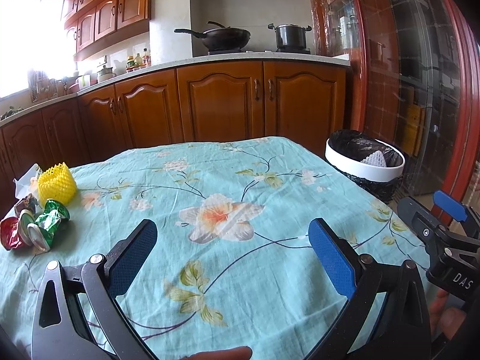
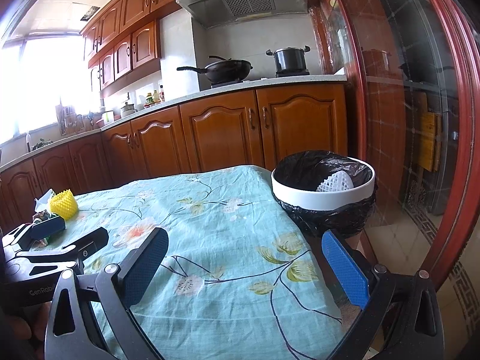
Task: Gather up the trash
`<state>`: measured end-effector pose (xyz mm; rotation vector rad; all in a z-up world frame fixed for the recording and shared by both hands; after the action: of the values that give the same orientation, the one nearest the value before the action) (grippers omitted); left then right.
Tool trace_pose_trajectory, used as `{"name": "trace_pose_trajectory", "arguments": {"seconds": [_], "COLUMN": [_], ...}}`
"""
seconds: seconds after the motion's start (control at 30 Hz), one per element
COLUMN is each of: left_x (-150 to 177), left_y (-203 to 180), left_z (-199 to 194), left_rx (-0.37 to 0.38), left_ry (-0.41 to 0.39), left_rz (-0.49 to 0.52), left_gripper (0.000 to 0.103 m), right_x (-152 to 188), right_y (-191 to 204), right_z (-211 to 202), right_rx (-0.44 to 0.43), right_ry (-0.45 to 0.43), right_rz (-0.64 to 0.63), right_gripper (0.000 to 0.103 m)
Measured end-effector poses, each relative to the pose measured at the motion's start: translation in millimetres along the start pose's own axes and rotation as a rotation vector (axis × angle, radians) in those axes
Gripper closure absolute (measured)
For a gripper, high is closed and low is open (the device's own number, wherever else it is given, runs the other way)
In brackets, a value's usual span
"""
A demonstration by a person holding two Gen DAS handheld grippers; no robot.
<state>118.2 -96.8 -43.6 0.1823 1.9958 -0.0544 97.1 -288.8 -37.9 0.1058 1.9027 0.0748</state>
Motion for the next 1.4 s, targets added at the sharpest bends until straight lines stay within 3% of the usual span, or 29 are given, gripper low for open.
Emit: {"name": "trace_pose_trajectory", "arguments": {"seconds": [1.4], "left_x": [-0.1], "left_y": [-1.2], "left_z": [5.1], "left_rx": [0.013], "left_ry": [0.009], "left_rz": [0.016], "left_gripper": [0.000], "right_x": [-1.3], "right_y": [0.7], "right_z": [-0.6], "right_rx": [-0.004], "right_ry": [0.003], "right_rz": [0.012], "right_gripper": [0.000]}}
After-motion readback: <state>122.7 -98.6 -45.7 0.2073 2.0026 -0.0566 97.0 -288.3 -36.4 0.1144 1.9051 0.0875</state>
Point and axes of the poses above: each gripper's, at about its wrist camera, not at the fingertips, and z roughly the way its jaws point, y to its left, x to its underside, the point moved 7 cm from there along z, roughly the way its jaws point, and after that the axes turned 1 degree about -y, right-handed, at the moved point
